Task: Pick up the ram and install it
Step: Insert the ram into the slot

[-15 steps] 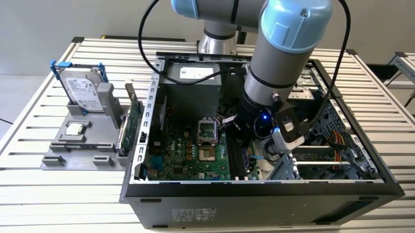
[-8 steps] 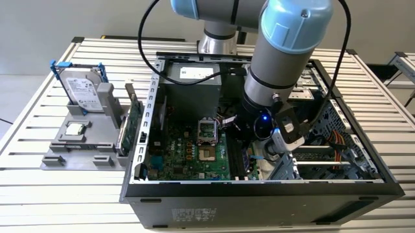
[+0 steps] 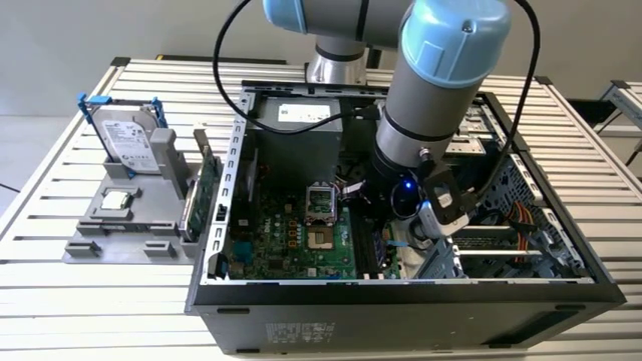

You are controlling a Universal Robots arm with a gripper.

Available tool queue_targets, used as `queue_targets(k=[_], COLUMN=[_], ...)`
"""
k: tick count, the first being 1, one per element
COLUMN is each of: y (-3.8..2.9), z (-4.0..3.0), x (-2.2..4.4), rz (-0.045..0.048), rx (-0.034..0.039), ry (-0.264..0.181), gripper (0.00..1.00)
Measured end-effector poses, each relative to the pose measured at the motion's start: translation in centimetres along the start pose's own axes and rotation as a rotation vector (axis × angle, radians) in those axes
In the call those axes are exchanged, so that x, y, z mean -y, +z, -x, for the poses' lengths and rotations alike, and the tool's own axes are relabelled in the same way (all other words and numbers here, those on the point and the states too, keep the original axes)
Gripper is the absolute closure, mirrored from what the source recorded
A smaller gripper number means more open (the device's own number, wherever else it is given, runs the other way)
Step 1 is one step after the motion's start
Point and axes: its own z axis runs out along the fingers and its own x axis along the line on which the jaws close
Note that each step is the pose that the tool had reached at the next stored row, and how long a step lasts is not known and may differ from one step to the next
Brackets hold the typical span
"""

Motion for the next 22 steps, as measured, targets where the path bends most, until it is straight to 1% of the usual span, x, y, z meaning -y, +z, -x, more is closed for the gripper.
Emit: queue_targets(k=[13,17,20,22], y=[0.07,0.08,0.27,0.61], z=[0.0,0.14,0.14,0.14], x=[0.01,0.0,0.01,0.05], rz=[-0.0001,0.0,0.0002,0.0002], rx=[-0.0001,-0.0004,-0.0004,-0.0005], ry=[0.0,-0.008,-0.009,-0.01], gripper=[1.0,1.0,1.0,1.0])
